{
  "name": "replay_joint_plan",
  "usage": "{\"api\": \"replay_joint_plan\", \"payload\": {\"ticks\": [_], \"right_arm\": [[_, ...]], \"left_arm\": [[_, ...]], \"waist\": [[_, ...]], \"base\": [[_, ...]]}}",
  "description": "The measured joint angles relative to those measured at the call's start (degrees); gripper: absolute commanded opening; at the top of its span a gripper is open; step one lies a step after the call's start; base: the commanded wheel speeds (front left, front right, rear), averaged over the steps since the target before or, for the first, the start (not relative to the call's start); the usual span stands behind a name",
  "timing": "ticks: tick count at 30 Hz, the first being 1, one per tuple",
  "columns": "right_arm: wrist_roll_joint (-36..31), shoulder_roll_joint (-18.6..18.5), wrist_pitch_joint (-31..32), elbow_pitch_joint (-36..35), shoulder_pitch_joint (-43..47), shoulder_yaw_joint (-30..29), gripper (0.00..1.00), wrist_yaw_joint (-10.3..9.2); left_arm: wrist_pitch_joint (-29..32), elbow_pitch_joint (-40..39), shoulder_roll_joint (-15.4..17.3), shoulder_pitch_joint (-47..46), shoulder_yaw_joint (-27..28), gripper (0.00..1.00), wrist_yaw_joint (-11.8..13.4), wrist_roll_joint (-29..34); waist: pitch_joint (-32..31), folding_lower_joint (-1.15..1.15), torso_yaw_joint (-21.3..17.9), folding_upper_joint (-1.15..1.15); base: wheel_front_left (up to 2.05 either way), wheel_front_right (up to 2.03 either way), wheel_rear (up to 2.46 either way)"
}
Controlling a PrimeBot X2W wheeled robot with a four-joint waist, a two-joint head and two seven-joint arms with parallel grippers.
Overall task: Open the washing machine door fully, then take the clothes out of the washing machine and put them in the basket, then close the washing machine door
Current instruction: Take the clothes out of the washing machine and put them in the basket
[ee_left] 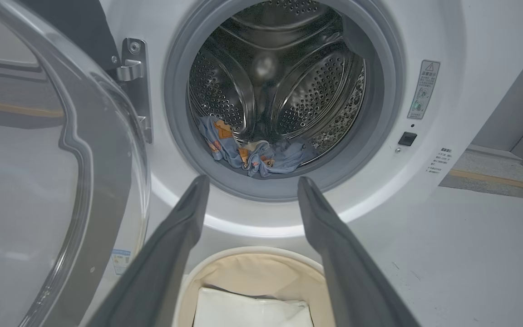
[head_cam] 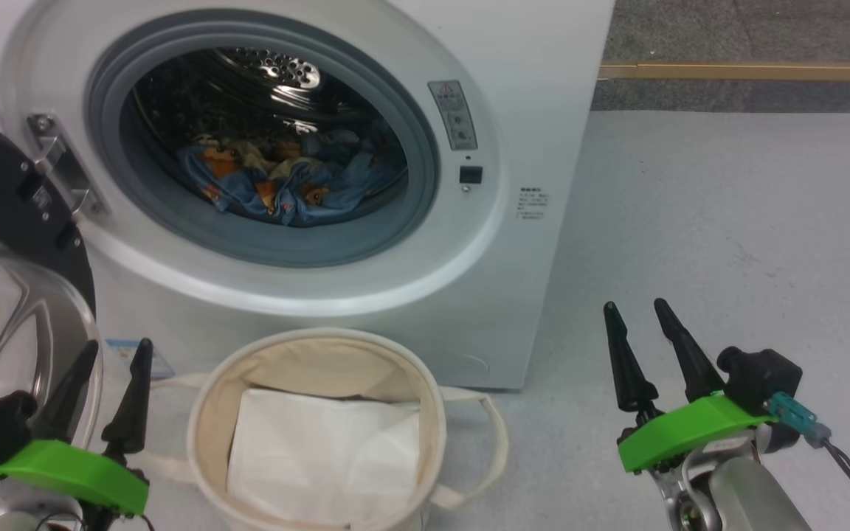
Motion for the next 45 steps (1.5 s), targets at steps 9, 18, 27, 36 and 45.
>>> {"api": "replay_joint_plan", "payload": {"ticks": [9,18,27,36,45], "right_arm": [[0.0,0.1,0.0,0.0,-0.1,0.1,1.0,0.0],[0.0,0.1,0.0,0.0,-0.1,0.2,1.0,0.0],[0.0,0.1,0.0,-0.1,-0.2,0.4,1.0,0.0],[0.1,0.1,0.0,-1.3,-1.0,1.3,1.0,0.0],[0.1,0.1,0.0,-4.7,-4.9,1.5,1.0,0.0]], "left_arm": [[-1.0,-0.4,-0.7,-0.5,-0.3,1.0,1.6,-0.1],[-1.7,0.4,-1.1,-0.5,-1.0,1.0,2.3,0.4],[0.3,4.1,-2.1,-4.3,-6.2,1.0,3.8,4.9],[4.9,13.0,-4.3,-16.0,-13.2,1.0,8.7,14.6],[8.8,25.3,-6.0,-34.7,-17.3,1.0,12.1,22.5]], "waist": [[0.3,0.0,0.0,0.0],[0.5,0.0,-0.2,0.0],[1.2,0.0,-0.3,0.0],[4.3,0.0,-1.1,0.0],[11.3,0.0,-2.8,0.0]], "base": [[0.71,-0.71,0.0],[0.0,0.0,0.0],[0.0,0.0,0.0],[0.0,0.0,0.0],[0.0,0.0,0.0]]}}
